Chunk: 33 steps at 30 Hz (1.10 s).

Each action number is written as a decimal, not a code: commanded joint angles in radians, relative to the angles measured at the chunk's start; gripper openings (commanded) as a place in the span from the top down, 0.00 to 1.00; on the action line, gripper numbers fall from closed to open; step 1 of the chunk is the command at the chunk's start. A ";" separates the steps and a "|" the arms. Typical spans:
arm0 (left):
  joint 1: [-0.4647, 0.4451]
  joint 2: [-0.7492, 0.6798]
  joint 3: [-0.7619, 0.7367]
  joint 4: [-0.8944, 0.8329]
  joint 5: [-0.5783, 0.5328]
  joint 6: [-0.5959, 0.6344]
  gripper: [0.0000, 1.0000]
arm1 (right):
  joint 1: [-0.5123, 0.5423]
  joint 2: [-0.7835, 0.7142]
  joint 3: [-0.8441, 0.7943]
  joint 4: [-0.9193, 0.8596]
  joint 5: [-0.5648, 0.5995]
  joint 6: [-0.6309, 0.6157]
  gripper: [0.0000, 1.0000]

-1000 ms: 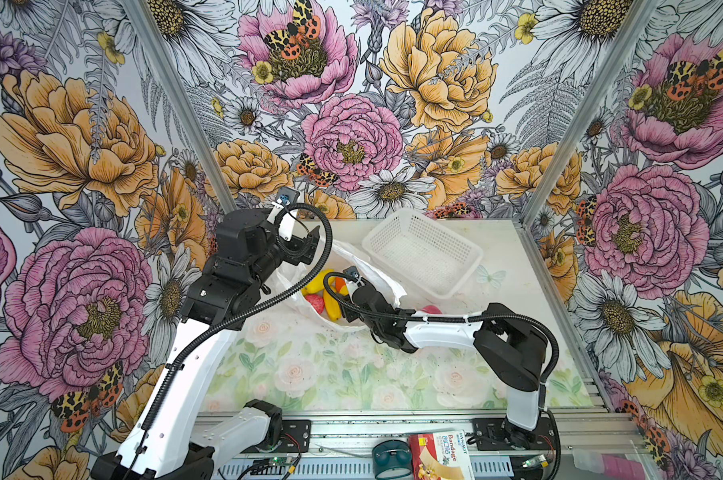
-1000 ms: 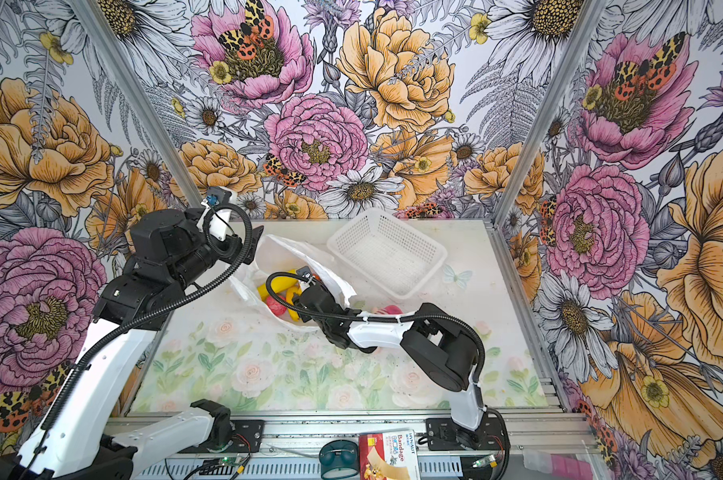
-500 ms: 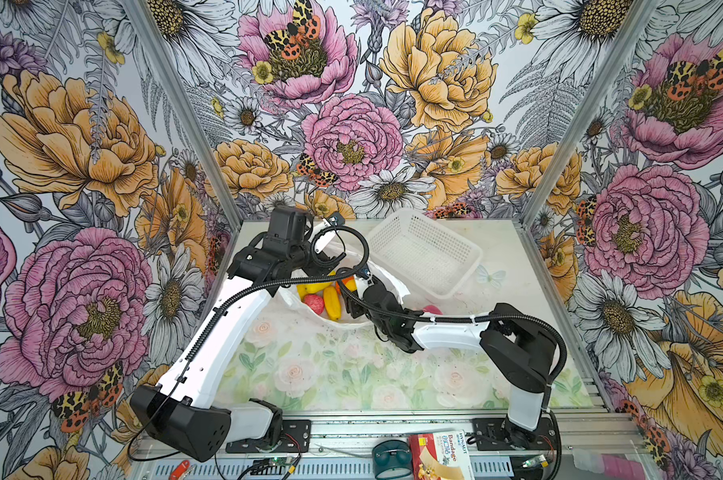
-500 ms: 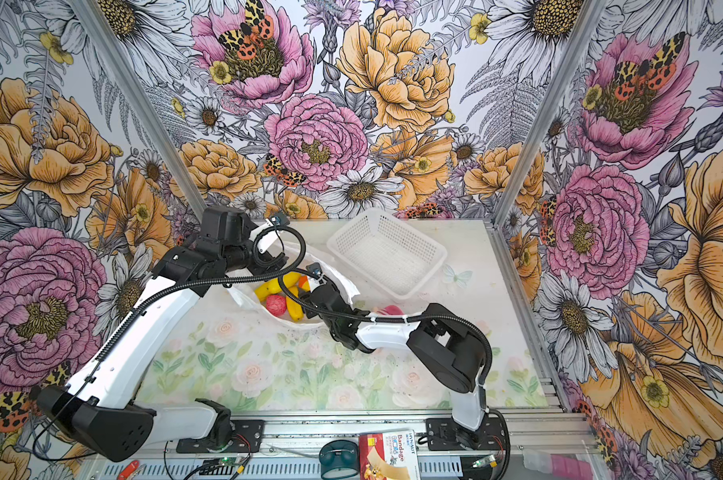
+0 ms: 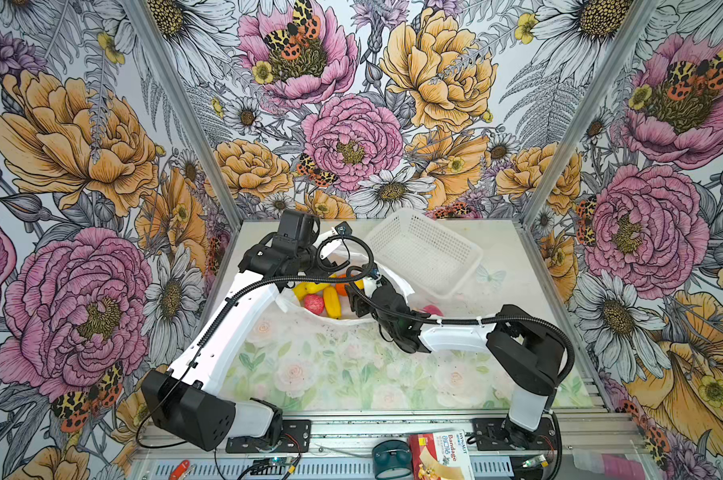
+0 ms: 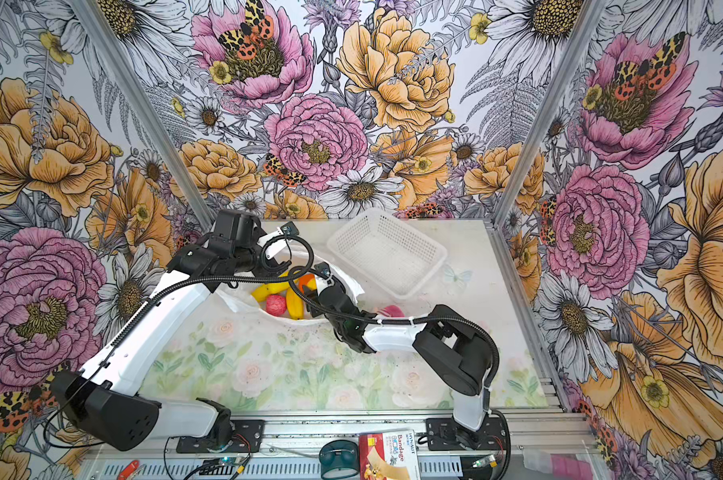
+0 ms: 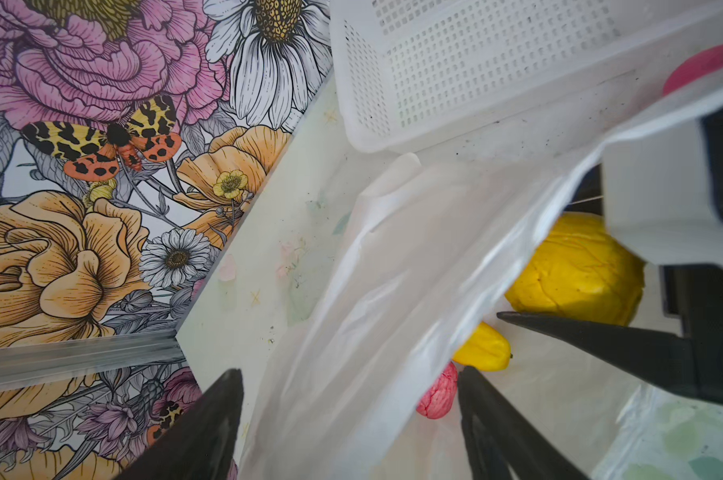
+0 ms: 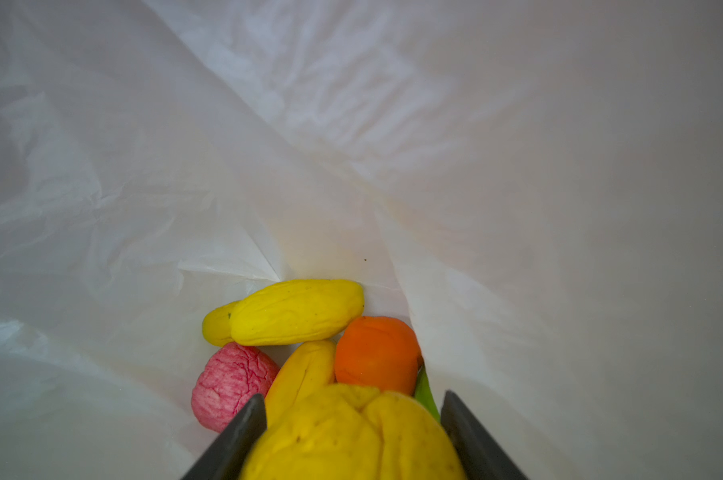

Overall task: Untie the knot of the plastic bag and take out the fruit
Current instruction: 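Lift the yellow lemon out with the right gripper while left holds the bag, then carry the yellow lemon over the white basket with the right gripper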

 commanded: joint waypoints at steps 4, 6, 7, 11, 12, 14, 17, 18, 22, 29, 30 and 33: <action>-0.003 0.065 0.072 0.061 -0.147 -0.058 1.00 | -0.001 -0.050 -0.020 0.066 -0.053 -0.002 0.80; 0.001 0.090 0.115 0.063 -0.150 -0.119 1.00 | 0.006 -0.069 -0.031 0.077 -0.075 -0.021 0.81; 0.000 0.099 0.128 0.062 -0.137 -0.146 1.00 | 0.011 -0.080 -0.040 0.085 -0.078 -0.031 0.81; 0.001 0.115 0.115 0.079 -0.014 -0.256 1.00 | 0.046 -0.148 -0.071 0.098 -0.088 -0.103 0.81; 0.000 0.120 0.098 0.091 0.011 -0.278 1.00 | 0.057 -0.167 -0.080 0.101 -0.088 -0.124 0.81; -0.003 0.138 0.086 0.093 0.033 -0.310 1.00 | 0.074 -0.212 -0.097 0.105 -0.090 -0.156 0.80; -0.017 0.162 0.085 0.091 -0.004 -0.337 1.00 | 0.080 -0.303 -0.144 0.110 -0.103 -0.165 0.81; -0.020 0.163 0.086 0.090 -0.012 -0.341 1.00 | 0.080 -0.337 -0.168 0.118 -0.104 -0.164 0.80; -0.024 0.143 0.072 0.091 -0.027 -0.340 1.00 | 0.068 -0.494 -0.254 0.127 -0.078 -0.178 0.81; -0.047 0.132 0.061 0.090 -0.074 -0.323 1.00 | -0.089 -0.725 -0.382 0.072 0.016 -0.121 0.79; -0.047 0.127 0.061 0.090 -0.073 -0.325 1.00 | -0.137 -0.744 -0.388 0.045 0.014 -0.088 0.79; -0.047 0.114 0.056 0.092 -0.068 -0.322 1.00 | -0.295 -0.762 -0.402 -0.021 -0.032 0.021 0.79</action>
